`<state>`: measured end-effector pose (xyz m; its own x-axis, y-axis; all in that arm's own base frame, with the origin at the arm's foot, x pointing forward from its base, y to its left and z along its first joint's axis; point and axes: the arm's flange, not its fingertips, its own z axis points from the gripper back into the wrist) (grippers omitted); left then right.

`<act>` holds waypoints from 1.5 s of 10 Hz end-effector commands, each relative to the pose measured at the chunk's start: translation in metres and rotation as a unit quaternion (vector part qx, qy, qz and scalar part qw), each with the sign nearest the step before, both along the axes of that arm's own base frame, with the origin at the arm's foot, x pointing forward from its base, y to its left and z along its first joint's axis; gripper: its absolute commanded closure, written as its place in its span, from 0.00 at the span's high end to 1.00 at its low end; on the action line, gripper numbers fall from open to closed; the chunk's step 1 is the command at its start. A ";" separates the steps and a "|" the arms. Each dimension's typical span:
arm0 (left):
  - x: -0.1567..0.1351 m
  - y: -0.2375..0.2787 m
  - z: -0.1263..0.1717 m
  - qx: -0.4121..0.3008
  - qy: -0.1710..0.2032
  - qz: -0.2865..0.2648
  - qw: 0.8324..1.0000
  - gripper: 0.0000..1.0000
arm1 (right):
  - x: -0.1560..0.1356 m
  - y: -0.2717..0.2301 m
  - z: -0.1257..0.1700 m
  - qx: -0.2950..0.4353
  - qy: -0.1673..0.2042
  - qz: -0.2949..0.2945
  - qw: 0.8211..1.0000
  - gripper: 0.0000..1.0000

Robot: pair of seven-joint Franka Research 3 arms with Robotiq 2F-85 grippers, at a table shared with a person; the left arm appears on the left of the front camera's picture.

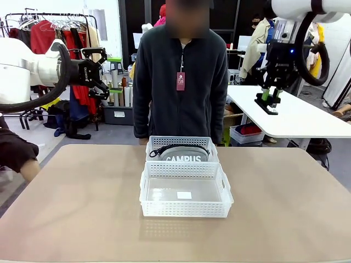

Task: Distribute items into two baskets.
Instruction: Pick up the Stapler that the person points to, then place the picked Stapler into the Organizing basket as instructed by the person.

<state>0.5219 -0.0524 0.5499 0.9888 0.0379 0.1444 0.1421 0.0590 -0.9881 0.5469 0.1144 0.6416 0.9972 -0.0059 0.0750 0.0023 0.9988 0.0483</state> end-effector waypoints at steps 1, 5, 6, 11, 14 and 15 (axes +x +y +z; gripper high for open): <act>-0.002 0.001 0.003 0.001 0.004 0.001 1.000 1.00 | -0.002 -0.006 0.022 0.014 -0.010 -0.006 1.000 0.00; -0.002 0.001 0.003 0.001 0.004 0.001 1.000 1.00 | -0.002 -0.016 0.035 0.044 -0.037 -0.010 0.998 0.00; -0.002 0.001 0.003 0.001 0.004 0.001 1.000 1.00 | -0.003 -0.010 0.035 0.015 -0.029 -0.009 0.999 0.00; -0.002 0.001 0.003 0.001 0.004 0.001 1.000 1.00 | -0.003 -0.010 0.035 0.015 -0.029 -0.009 0.999 0.00; -0.002 0.001 0.003 0.001 0.004 0.001 1.000 1.00 | -0.003 -0.010 0.035 0.015 -0.029 -0.009 0.999 0.00; -0.002 0.001 0.003 0.001 0.004 0.001 1.000 1.00 | -0.003 -0.010 0.035 0.015 -0.029 -0.009 0.999 0.00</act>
<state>0.5219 -0.0524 0.5500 0.9888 0.0379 0.1445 0.1422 0.0590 -0.9881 0.5454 0.1045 0.6744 0.9916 -0.0299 0.1261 0.0184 0.9956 0.0914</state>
